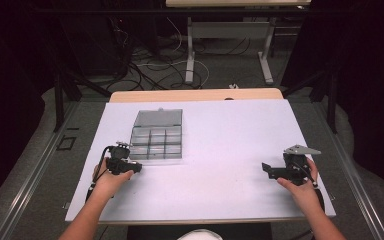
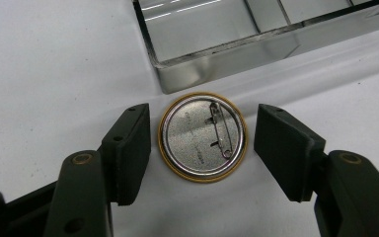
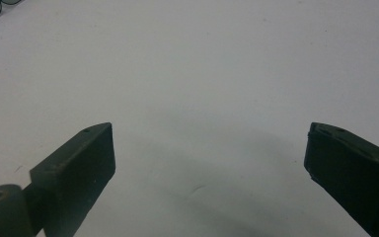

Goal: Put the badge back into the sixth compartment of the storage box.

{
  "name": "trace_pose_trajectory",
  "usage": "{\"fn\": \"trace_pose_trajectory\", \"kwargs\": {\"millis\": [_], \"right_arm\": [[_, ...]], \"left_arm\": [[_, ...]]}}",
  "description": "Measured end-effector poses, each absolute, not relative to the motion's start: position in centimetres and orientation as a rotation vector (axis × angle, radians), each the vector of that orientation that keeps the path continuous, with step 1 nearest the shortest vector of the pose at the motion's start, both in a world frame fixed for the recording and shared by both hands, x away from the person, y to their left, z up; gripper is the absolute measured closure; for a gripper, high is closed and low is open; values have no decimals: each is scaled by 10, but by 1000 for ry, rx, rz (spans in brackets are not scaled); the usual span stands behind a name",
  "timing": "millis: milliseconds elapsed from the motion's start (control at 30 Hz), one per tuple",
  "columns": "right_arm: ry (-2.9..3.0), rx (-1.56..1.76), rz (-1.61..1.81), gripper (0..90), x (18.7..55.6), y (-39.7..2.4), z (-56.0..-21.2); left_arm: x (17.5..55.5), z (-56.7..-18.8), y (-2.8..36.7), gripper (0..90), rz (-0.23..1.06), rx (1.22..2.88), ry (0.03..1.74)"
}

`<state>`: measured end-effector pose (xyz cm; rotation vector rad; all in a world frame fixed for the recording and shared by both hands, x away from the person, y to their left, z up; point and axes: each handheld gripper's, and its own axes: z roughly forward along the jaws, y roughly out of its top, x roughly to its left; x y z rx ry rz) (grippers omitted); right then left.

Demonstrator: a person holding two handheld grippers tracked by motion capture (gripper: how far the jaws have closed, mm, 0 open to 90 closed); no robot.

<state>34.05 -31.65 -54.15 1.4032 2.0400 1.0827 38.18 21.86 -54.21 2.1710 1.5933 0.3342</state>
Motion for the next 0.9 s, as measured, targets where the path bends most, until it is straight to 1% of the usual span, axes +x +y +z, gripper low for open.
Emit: {"fn": "trace_pose_trajectory", "kwargs": {"millis": [333, 433, 900], "right_arm": [[2045, 1401, 1082, 55, 341, -317, -543], [2046, 1401, 1083, 57, 341, -317, -543], [2047, 1412, 1084, 61, 342, -317, -543]], "left_arm": [[381, -542, 218, 436, 358, 2179, 1594], [380, -542, 217, 470, 360, 2167, 1604], [381, -541, 217, 470, 361, 2180, 1594]]}}
